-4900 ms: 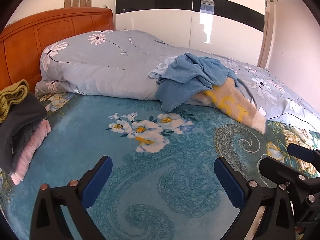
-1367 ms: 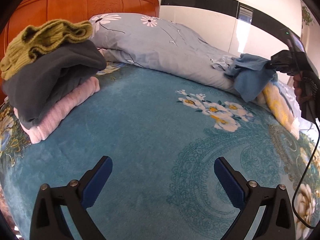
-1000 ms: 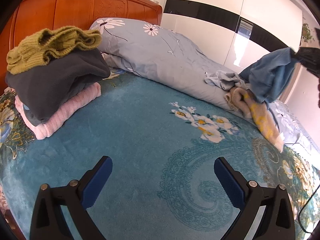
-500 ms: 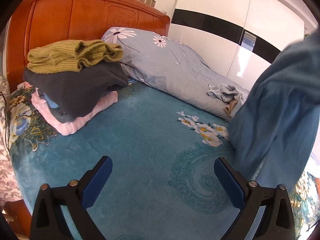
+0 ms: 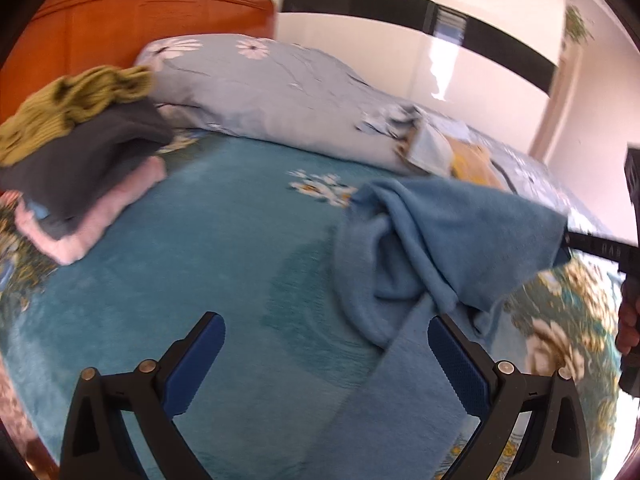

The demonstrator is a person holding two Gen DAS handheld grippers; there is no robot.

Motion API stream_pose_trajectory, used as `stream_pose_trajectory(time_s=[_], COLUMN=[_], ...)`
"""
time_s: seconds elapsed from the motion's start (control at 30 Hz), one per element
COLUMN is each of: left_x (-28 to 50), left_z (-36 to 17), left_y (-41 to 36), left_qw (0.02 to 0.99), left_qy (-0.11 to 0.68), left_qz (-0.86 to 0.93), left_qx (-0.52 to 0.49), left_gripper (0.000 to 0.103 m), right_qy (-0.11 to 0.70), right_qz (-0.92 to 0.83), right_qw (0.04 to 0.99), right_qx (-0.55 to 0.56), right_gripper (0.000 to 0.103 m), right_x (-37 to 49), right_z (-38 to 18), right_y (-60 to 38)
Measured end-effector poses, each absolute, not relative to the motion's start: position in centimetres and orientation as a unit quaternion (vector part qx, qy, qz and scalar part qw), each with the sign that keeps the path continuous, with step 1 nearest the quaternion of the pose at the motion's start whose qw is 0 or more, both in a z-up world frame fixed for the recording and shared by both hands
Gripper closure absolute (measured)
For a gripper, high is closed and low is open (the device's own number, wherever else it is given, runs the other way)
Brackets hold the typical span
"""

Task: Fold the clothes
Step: 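Lift the light-blue sweater off the pillow with the right gripper, then grasp the hanging sweater with the left gripper while the right gripper holds it up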

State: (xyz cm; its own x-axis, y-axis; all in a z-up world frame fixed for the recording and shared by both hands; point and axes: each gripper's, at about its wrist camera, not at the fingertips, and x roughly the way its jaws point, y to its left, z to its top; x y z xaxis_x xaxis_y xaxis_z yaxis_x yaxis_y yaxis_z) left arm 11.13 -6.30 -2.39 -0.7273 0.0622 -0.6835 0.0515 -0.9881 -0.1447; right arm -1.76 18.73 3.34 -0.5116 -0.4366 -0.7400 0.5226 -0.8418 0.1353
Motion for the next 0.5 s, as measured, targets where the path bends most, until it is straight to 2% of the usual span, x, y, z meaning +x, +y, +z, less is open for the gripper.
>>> stream_pose_trajectory(time_s=[0.2,0.5], left_x=[7.9,4.9], left_z=[-3.3,-3.4], left_y=[-0.2,4.2], left_qw=[0.055,0.093], left_qy=[0.014,0.112], left_qz=[0.918,0.914], left_qx=[-0.392,-0.380], left_gripper=[0.000,0.000], right_qy=[0.001,-0.052], right_qz=[-0.863,-0.848], right_qw=[0.286,0.295], right_qx=[0.416,0.438], right_gripper=[0.093,0.093], right_x=[-3.0,-5.6], right_z=[4.1,4.3], right_y=[20.2,20.3])
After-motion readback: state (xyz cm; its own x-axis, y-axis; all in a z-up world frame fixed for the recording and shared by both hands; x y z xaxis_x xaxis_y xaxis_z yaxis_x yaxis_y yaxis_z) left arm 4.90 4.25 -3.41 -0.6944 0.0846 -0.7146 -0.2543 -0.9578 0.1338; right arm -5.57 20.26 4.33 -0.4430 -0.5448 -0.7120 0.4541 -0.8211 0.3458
